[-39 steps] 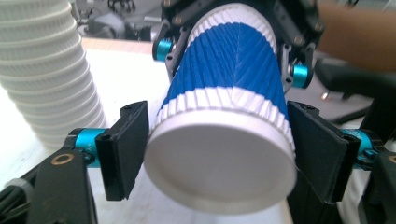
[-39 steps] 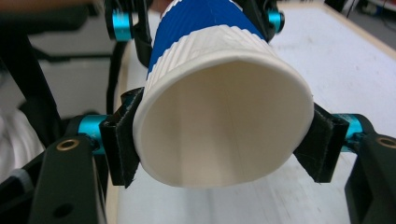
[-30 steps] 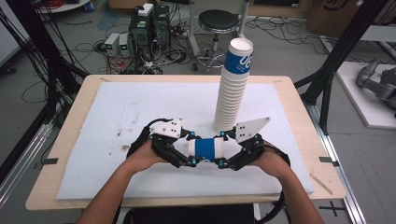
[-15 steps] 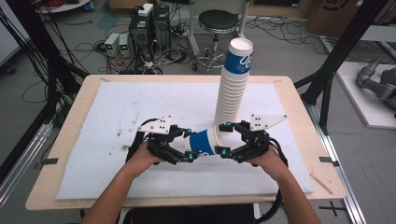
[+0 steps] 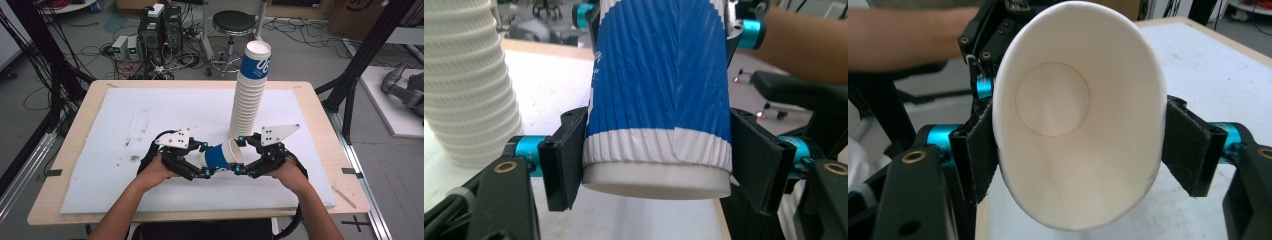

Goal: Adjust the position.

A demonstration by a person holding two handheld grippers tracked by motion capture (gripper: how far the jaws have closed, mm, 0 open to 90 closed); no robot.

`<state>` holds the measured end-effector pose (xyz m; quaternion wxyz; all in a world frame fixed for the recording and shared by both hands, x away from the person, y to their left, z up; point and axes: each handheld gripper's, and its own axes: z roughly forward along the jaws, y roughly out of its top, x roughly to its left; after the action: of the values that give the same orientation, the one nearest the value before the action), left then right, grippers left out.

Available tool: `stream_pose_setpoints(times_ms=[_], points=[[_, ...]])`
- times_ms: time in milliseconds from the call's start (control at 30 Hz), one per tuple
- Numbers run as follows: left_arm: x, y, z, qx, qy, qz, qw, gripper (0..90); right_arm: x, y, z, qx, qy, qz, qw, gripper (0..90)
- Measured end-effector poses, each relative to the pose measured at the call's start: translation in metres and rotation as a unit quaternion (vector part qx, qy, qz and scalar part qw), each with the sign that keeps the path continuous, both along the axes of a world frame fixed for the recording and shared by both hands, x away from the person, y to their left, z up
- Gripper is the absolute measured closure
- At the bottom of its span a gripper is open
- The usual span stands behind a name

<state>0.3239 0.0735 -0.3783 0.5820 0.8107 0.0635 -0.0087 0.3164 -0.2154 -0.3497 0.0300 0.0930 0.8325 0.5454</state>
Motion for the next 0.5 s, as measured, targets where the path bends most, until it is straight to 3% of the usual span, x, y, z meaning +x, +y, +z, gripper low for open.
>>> stream_pose_setpoints(times_ms=[33, 67, 133, 233, 367, 500], points=[[-0.002, -0.003, 0.001, 0.028, -0.014, 0.006, 0.9995, 25.9, -0.002, 0.003, 0.003, -0.02, -0.009, 0.001, 0.9998, 27.6], [-0.003, -0.004, 0.0, 0.041, -0.021, 0.007, 0.9989, 25.8, -0.003, 0.005, 0.005, -0.038, -0.018, 0.002, 0.9991, 27.6], [-0.003, -0.006, -0.001, 0.054, -0.023, 0.002, 0.9983, 25.5, -0.005, 0.009, 0.008, -0.062, -0.027, 0.005, 0.9977, 27.6], [-0.004, -0.008, -0.003, 0.065, -0.034, -0.007, 0.9973, 27.5, -0.006, 0.014, 0.012, -0.077, -0.031, 0.015, 0.9965, 27.9], [-0.003, -0.006, -0.004, 0.052, -0.033, -0.016, 0.998, 29.6, -0.005, 0.015, 0.014, -0.074, -0.019, 0.015, 0.997, 25.1], [-0.003, -0.004, -0.006, 0.006, -0.015, -0.004, 0.9999, 29.4, -0.004, 0.014, 0.012, -0.016, 0.004, -0.007, 0.9998, 19.6]])
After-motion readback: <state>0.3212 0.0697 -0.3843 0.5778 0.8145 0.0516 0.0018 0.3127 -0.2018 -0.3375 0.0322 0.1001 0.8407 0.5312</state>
